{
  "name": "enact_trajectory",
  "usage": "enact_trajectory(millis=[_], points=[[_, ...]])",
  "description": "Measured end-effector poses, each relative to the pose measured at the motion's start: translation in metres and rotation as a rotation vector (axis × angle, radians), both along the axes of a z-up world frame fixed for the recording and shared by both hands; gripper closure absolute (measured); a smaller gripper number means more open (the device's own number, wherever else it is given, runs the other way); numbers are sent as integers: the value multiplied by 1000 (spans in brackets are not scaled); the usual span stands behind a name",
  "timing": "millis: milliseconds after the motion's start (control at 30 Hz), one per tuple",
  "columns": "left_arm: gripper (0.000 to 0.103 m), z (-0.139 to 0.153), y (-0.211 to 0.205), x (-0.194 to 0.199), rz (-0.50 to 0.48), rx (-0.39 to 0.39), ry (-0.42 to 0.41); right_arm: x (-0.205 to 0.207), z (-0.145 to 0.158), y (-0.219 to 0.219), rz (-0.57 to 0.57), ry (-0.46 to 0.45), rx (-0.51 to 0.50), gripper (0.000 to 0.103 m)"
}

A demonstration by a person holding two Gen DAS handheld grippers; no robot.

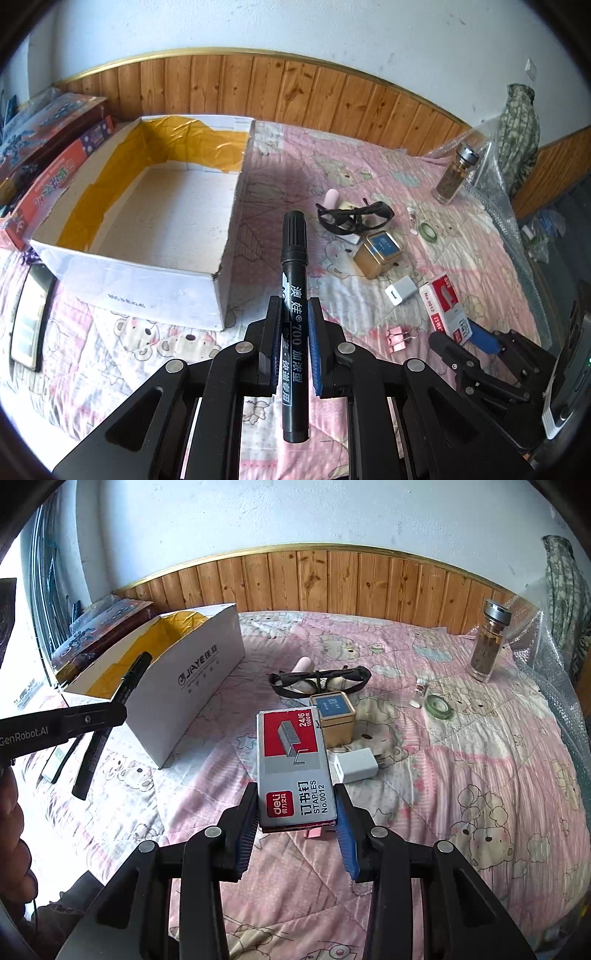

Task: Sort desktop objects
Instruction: 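Carry the marker and staples box with both tools over the cardboard box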

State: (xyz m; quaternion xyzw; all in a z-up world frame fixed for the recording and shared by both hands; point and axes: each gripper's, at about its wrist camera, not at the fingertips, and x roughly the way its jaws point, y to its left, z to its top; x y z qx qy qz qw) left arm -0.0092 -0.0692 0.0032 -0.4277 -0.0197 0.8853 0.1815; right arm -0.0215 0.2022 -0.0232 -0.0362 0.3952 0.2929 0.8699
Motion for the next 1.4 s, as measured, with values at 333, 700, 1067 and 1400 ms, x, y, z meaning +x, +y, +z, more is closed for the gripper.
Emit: enact_trajectory(millis=[333,700,1067,1400], points=[[90,6,-37,8,62,48,2,-18,18,34,53,-37,-10,63],[90,8,-80,6,130,125,-24,-22,34,72,135,-42,1,63],[90,11,-99,-3,155,166,-39,-23,43,119,235,-28,12,63],[90,22,-106,-26,162,173,-35,-9,56,148,288,-13,53,63]])
